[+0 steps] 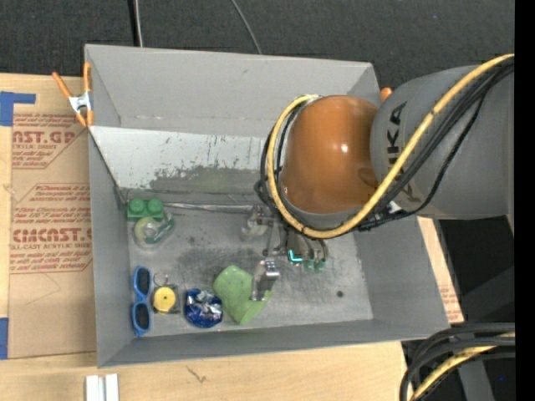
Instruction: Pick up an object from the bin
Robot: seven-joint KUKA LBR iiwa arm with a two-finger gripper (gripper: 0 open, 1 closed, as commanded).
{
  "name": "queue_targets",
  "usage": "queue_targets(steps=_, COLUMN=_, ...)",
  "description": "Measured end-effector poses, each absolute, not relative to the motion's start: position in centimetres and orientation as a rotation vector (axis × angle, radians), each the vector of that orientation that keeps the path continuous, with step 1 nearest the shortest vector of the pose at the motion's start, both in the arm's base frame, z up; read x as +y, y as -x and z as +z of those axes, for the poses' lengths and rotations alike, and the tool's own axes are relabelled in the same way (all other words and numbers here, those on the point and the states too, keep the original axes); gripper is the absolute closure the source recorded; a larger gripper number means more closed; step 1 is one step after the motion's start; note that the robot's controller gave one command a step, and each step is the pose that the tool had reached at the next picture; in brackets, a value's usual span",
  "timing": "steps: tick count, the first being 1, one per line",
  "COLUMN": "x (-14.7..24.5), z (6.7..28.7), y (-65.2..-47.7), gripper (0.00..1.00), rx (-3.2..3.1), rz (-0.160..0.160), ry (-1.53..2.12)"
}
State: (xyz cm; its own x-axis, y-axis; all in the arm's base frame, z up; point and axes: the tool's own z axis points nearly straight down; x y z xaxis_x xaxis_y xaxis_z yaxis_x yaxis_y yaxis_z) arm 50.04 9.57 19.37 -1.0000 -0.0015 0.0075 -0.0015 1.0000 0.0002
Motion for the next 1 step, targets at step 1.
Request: queue_targets(steps=1, x=16.46, z=7.4, y=-48.84, gripper=0.0, rx=-3.134, rz=0.0, ry=-0.358)
